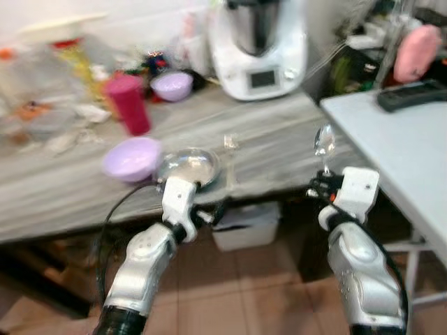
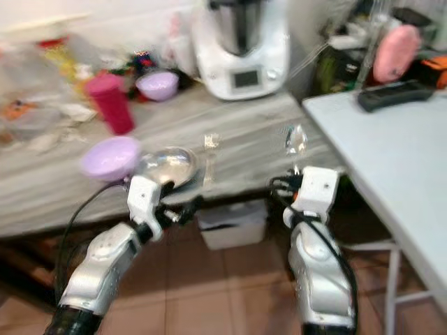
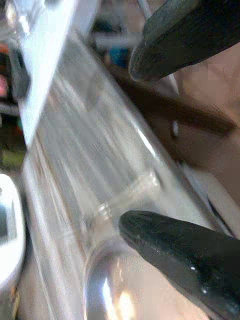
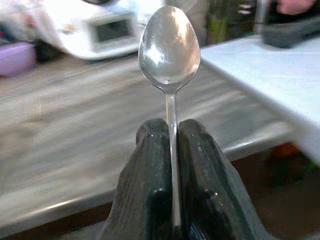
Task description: Setting the table
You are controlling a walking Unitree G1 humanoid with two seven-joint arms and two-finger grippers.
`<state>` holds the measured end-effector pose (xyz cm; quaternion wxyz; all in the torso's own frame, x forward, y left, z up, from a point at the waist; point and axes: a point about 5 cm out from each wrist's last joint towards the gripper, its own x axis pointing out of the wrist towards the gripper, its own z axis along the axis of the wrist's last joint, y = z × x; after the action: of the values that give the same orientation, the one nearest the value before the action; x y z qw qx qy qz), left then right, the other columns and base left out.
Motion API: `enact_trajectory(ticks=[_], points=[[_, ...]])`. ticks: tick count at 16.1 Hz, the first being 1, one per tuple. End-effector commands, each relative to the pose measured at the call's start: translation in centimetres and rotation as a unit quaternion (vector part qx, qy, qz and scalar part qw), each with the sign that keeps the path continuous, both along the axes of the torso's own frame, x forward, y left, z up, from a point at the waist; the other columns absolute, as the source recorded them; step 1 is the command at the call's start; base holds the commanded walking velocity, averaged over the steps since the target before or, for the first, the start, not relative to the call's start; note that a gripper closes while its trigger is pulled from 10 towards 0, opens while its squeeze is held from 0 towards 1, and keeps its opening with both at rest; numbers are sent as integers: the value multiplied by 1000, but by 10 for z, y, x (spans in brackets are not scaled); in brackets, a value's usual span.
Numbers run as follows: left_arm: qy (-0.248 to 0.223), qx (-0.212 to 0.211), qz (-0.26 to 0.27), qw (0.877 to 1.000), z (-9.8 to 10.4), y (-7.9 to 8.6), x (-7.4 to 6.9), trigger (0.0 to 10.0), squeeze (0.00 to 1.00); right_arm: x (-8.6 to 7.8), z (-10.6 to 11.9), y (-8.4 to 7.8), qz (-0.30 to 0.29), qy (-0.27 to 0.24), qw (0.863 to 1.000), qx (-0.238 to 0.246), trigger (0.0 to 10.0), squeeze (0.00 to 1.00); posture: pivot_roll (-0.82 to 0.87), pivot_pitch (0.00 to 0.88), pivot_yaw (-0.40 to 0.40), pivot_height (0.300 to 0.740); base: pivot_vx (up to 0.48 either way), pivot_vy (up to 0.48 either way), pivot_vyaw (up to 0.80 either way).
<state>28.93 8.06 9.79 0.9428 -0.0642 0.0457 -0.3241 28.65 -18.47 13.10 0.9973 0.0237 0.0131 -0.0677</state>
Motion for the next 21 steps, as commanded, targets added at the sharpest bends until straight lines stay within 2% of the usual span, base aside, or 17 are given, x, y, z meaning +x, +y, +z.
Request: enact_trajectory(ticks=[1,3,8,10,13,16,19,20,21], points=[[-6,12,11,1000,2,12,2,10000,0,3,6,11,16,-14,1000,9,10000,0,-284,0,118,740,341,0,0],[-10,13,16,1000,3,13,1,10000,0,2,5,12,16,-13,1000,9,10000,0,-285,0,119,740,319,0,0],[-29,13,54,998,10,21,4,10000,0,2,7,13,26,-21,999,-3,10000,0,-281,0,118,740,0,0,0],[-33,21,71,997,12,26,3,10000,0,2,9,14,29,-25,999,-2,10000,0,-277,0,119,740,0,0,669],[-35,25,54,998,10,27,-3,10000,0,2,8,14,29,-24,999,-2,10000,0,-272,0,119,740,0,0,748],[-38,27,46,998,12,24,-2,10000,0,2,7,12,18,-21,1000,1,10000,0,-271,0,119,740,0,0,144],[-41,17,-6,999,17,16,-5,10000,0,3,7,8,2,-18,1000,0,10000,0,-272,0,120,740,0,0,0],[-41,27,-42,998,15,13,-11,10000,0,2,4,4,-11,-10,1000,-7,10000,0,-271,0,119,740,0,0,0],[-43,35,-55,997,14,12,-13,10000,0,2,3,2,-16,-3,1000,-7,10000,0,-271,0,119,740,0,0,0]])
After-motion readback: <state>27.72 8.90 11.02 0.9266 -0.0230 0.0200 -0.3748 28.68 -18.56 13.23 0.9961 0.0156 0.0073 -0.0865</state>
